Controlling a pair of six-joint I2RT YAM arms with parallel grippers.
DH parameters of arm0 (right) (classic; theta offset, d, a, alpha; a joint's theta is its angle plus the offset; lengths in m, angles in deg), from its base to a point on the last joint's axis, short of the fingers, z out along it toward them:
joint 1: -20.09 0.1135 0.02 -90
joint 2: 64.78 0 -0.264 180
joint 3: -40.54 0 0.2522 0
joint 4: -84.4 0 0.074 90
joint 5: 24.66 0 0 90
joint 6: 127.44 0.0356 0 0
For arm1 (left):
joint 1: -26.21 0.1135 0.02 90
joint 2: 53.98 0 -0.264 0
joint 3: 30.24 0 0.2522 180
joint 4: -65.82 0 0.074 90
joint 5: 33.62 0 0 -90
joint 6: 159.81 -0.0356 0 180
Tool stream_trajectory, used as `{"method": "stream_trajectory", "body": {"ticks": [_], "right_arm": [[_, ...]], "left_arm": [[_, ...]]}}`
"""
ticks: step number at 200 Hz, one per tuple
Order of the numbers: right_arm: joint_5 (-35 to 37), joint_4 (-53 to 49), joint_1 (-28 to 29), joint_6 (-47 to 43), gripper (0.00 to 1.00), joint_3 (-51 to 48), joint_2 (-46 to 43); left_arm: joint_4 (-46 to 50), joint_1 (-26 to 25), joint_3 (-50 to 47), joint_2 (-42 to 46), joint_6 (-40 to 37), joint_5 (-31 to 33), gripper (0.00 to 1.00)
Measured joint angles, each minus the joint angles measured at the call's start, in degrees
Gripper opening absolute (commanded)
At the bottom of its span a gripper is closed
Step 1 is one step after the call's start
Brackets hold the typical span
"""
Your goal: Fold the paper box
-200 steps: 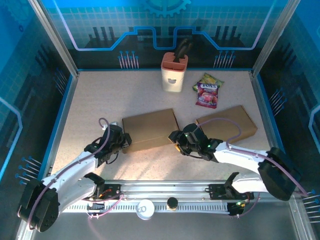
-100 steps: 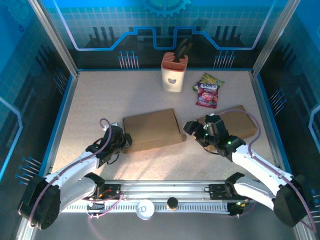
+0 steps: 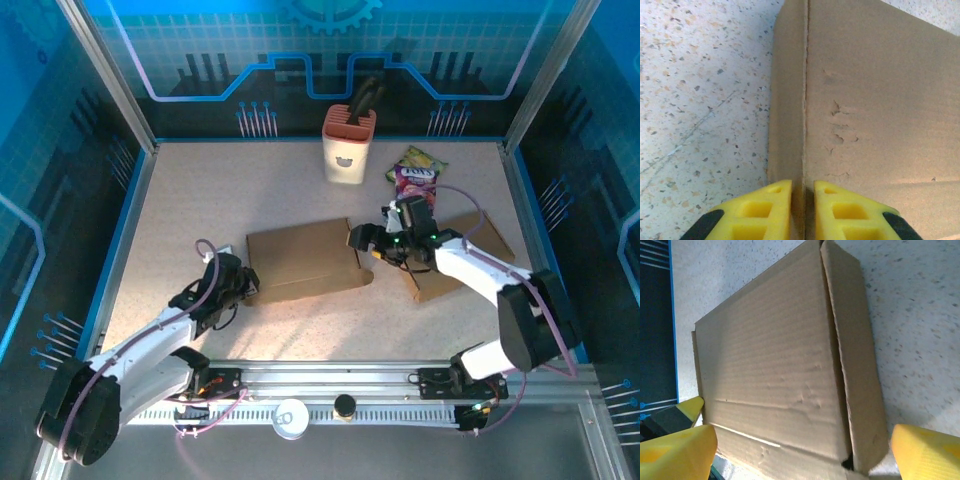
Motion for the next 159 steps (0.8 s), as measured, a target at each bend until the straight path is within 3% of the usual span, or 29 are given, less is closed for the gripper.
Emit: {"method": "stream_trajectory", "body": {"ticks": [92, 159], "right_arm": [[-5.92, -0.07, -0.04, -7.80, 0.94, 7.02, 14.84], [-10.36, -0.94, 0.00, -12.11, 0.97, 12.83, 19.63]], "left_arm": [[-0.39, 4.57, -3.15, 5.31, 3.78, -2.34, 0.00], [1.14, 6.49, -4.57, 8.63, 7.80, -2.29, 0.00]]}}
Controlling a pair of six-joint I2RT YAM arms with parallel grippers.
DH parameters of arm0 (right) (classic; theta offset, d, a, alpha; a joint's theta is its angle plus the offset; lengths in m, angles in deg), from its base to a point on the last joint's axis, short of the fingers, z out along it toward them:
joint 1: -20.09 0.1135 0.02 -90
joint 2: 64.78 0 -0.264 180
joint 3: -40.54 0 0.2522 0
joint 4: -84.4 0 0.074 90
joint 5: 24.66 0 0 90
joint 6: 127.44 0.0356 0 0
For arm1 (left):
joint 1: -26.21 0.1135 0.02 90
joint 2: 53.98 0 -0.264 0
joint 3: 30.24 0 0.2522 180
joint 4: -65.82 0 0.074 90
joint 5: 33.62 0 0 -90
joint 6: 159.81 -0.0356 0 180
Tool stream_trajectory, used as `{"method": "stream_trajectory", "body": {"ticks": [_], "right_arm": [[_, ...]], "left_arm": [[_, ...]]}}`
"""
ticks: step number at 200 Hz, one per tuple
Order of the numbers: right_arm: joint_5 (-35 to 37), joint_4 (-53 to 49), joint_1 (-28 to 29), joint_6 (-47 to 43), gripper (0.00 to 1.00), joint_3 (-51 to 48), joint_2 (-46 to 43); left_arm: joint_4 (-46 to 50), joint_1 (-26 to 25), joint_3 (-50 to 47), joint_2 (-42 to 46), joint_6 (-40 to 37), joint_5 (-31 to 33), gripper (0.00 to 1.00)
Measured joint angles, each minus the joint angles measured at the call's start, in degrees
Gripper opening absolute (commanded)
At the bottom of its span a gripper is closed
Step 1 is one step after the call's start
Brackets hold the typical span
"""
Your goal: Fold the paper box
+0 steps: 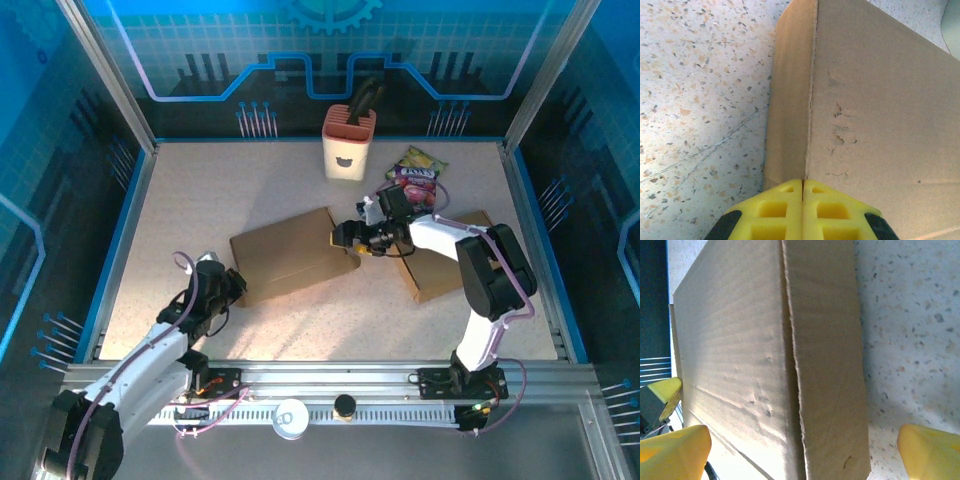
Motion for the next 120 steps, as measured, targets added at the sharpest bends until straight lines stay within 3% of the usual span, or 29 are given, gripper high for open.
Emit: {"method": "stream_trajectory", "body": {"ticks": [63, 120], "right_arm": [[-4.74, 0.46, 1.07, -1.22, 0.99, 3.08, 5.92], [-9.05, 7.08, 2.27, 2.38, 0.84, 2.75, 6.43]], "left_arm": [[0.81, 0.63, -0.02, 0.00, 2.43, 0.66, 0.00], [0.98, 0.68, 0.00, -0.52, 3.41, 1.75, 0.00]]}}
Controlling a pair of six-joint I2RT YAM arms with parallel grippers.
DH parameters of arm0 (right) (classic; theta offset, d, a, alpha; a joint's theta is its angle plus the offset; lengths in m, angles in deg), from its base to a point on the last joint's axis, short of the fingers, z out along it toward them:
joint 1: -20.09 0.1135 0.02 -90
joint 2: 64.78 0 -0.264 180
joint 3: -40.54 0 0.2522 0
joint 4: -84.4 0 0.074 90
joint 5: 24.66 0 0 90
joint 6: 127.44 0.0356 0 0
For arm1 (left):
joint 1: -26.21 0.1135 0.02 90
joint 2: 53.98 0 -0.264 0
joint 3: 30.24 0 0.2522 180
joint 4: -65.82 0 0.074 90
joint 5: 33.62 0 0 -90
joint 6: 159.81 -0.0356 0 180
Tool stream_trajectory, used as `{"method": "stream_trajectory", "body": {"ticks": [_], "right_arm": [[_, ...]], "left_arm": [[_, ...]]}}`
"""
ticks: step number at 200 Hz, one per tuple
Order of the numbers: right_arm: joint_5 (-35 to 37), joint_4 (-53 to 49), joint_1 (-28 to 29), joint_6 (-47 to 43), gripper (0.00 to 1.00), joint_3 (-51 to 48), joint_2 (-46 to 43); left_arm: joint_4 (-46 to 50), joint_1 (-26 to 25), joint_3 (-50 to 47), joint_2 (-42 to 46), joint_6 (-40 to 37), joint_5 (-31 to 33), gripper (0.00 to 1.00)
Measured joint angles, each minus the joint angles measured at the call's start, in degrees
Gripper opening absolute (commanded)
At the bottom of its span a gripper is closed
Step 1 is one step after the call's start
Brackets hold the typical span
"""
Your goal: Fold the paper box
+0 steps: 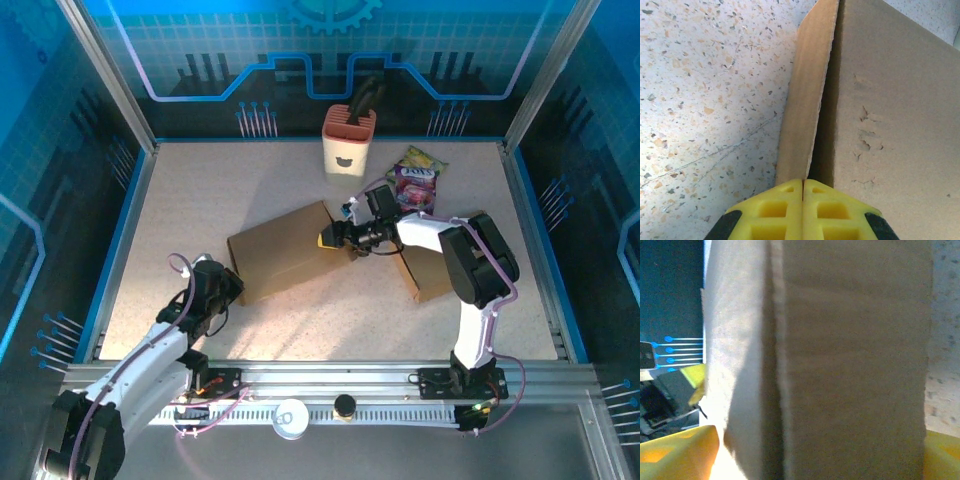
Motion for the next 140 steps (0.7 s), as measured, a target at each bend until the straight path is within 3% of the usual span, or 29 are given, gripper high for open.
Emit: {"method": "stream_trajectory", "body": {"ticks": [63, 70, 80, 87, 140], "right_arm": [[-3.89, 13.25, -0.17, 10.43, 0.61, -5.68, -1.27], [-4.20, 14.40, -0.15, 11.50, 0.60, -6.29, -1.97], [-4.46, 15.82, -0.13, 12.87, 0.57, -7.21, -3.28], [-4.59, 16.63, -0.11, 13.90, 0.55, -7.78, -4.20], [-5.33, 25.51, -0.72, 26.58, 0.41, -12.13, -8.07]], "left_arm": [[0.28, 0.04, -0.02, 0.48, -0.20, 0.63, 0.00], [0.57, 0.11, 0.00, 0.74, -0.61, 0.66, 0.10], [1.27, 0.17, 0.00, 1.44, -2.16, 0.55, 0.32], [2.19, 0.22, 0.00, 2.19, -2.99, 0.35, 0.39], [6.56, -0.79, 7.65, 9.38, -17.44, -3.32, 0.40]]}}
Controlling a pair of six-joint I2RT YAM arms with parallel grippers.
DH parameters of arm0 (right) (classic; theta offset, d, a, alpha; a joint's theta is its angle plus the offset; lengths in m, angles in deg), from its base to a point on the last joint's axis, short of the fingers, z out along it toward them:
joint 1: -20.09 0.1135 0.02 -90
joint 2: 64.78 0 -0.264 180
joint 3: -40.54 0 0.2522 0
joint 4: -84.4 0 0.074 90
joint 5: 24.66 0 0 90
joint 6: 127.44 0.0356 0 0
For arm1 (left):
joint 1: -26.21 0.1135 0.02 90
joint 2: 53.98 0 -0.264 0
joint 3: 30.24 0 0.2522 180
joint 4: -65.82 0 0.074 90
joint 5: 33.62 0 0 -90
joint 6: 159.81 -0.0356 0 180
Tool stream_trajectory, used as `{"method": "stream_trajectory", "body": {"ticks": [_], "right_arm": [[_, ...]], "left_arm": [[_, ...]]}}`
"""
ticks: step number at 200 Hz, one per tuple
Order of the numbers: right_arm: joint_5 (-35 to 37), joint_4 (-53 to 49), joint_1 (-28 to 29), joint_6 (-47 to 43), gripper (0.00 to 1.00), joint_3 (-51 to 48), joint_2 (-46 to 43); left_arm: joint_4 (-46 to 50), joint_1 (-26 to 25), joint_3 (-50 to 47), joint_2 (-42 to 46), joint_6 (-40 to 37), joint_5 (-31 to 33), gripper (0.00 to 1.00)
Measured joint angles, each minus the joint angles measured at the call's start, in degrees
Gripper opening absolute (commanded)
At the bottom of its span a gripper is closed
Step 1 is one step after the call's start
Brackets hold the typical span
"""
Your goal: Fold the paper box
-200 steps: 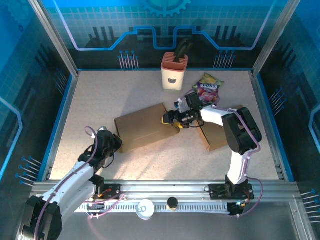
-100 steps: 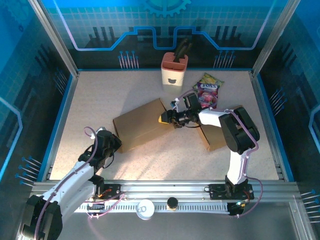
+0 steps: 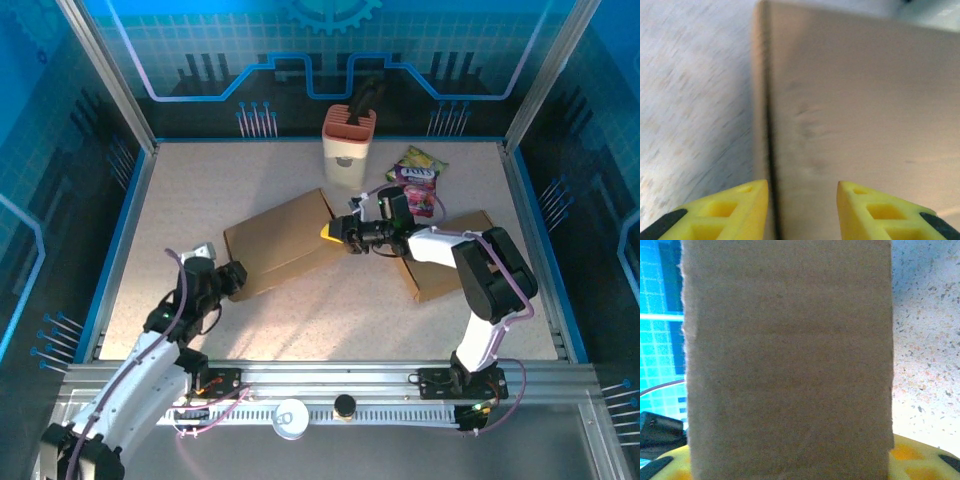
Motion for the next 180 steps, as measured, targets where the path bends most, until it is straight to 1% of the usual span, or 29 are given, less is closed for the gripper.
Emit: {"method": "stream_trajectory", "body": {"ticks": [12, 19, 25, 41, 55, 62, 78, 89, 96, 107, 116, 133, 139, 157, 180], "right_arm": [[-0.13, 2.19, -0.31, 3.91, 0.40, -0.96, 0.00], [-0.17, 3.76, -0.52, 6.27, 0.40, -1.66, -0.02], [-0.17, 5.18, -0.61, 8.24, 0.40, -2.36, -0.11], [-0.15, 7.61, -0.98, 13.68, 0.41, -4.44, -0.79], [-0.15, 7.74, -1.49, 17.46, 0.41, -5.90, -2.10], [-0.15, 7.34, -1.90, 18.95, 0.41, -6.40, -2.99], [-0.15, 5.97, -2.97, 21.20, 0.40, -7.21, -5.49], [-0.13, 4.04, -3.78, 21.84, 0.40, -7.41, -7.54], [-0.15, 2.86, -4.22, 22.05, 0.40, -7.41, -8.72], [-0.17, 1.14, -4.72, 22.18, 0.40, -7.41, -10.38], [-0.17, -0.02, -4.92, 22.21, 0.40, -7.41, -11.21], [-0.20, -1.95, -5.20, 22.18, 0.39, -7.41, -12.04], [-0.22, -2.78, -5.27, 22.18, 0.39, -7.41, -12.13], [-0.44, -5.29, -5.33, 22.16, 0.39, -7.41, -12.24], [-0.57, -7.32, -5.51, 22.18, 0.39, -7.41, -12.24]], "left_arm": [[0.09, -2.21, 4.22, -0.44, -4.83, -1.03, 0.40], [0.17, -4.39, 7.10, -1.18, -8.66, -1.22, 0.42], [0.39, -6.93, 9.60, -2.03, -11.96, -0.98, 0.44], [1.05, -16.33, 15.72, -5.29, -22.16, 1.88, 0.48], [1.31, -25.22, 19.21, -8.70, -30.12, 6.67, 0.53], [1.46, -30.14, 20.41, -10.97, -34.49, 10.34, 0.55], [1.38, -38.01, 21.05, -15.89, -43.04, 17.05, 0.62], [1.73, -41.72, 21.03, -19.67, -48.57, 20.94, 0.64], [1.77, -43.10, 21.03, -21.66, -51.63, 22.84, 0.69], [1.64, -44.46, 21.03, -24.17, -56.08, 25.62, 0.72], [1.20, -45.09, 20.96, -25.51, -59.63, 27.67, 0.79], [-0.37, -45.62, 20.92, -26.62, -64.76, 30.93, 0.81], [-1.40, -45.64, 20.85, -26.88, -66.77, 32.09, 0.83], [-5.66, -45.64, 19.63, -27.78, -72.28, 35.19, 0.84], [-9.14, -45.64, 17.99, -29.68, -76.85, 37.22, 0.84]]}}
